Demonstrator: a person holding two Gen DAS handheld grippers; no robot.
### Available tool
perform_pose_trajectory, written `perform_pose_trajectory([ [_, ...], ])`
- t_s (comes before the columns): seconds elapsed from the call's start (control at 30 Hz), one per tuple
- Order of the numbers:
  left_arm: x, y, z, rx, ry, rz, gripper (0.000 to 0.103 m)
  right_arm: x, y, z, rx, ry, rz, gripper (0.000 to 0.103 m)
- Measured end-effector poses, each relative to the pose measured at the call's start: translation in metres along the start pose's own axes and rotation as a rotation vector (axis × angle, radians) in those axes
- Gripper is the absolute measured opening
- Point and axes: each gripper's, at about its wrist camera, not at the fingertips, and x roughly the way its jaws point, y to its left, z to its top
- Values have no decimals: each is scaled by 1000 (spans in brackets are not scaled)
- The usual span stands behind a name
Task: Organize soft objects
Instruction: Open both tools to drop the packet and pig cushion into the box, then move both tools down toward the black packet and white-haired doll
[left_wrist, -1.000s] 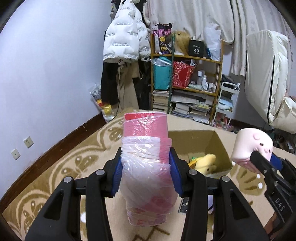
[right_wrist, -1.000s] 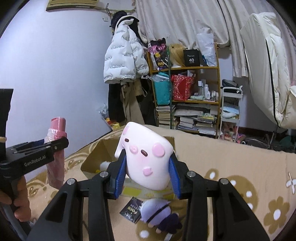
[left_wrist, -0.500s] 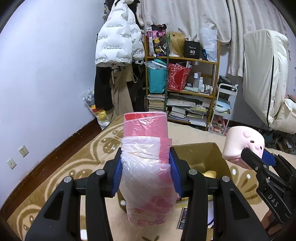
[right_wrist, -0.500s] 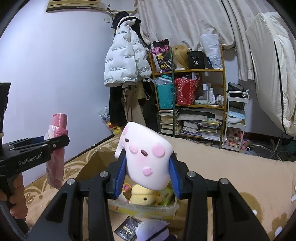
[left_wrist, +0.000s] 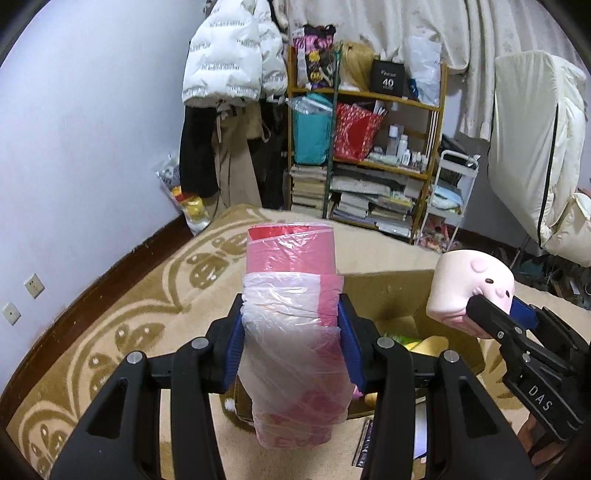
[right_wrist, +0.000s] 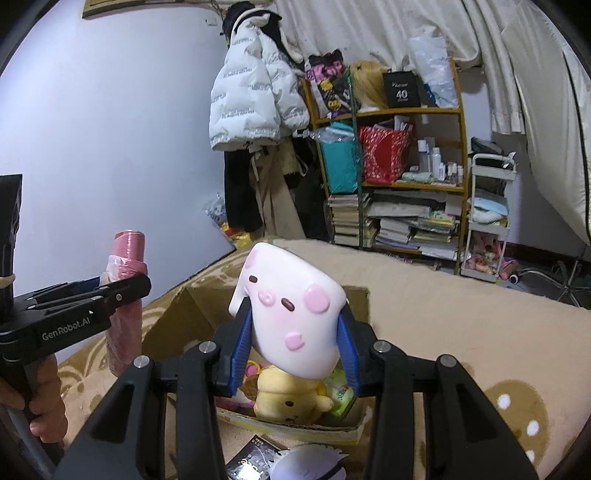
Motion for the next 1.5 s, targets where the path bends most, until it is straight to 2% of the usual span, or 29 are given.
perform_pose_trajectory([
  [0.1,11,3,-4,-12,43,-5,45,9,0,-6,31,35,46,47],
  [0.23,22,5,-9,-20,84,-1,47,19,9,-14,-9,66,46,51],
  [0.3,25,5,-12,-16,93,10,55,22,12,-18,-13,80,53,54],
  [0.5,31,5,-18,-3,119,37,63,28,13,-25,-11,113,71,58],
  [0.6,33,6,-20,-2,133,52,65,27,12,-26,-4,109,77,63],
  [0.67,32,7,-20,4,139,62,69,24,11,-25,0,100,78,74],
  [0.77,29,9,-21,10,130,98,79,18,10,-23,-1,92,77,76],
  [0.83,25,10,-21,14,124,111,80,15,10,-22,2,90,72,77],
  [0.93,20,12,-23,11,134,112,82,8,7,-21,20,84,63,89],
  [1.03,13,13,-26,9,134,110,90,0,5,-20,34,89,59,93],
  [1.13,3,12,-28,22,126,107,92,-8,5,-19,36,92,44,102],
  [1.3,-14,12,-30,30,120,99,96,-24,4,-20,45,98,26,103],
  [1.5,-32,9,-43,34,138,79,97,-43,3,-24,65,103,-1,103],
])
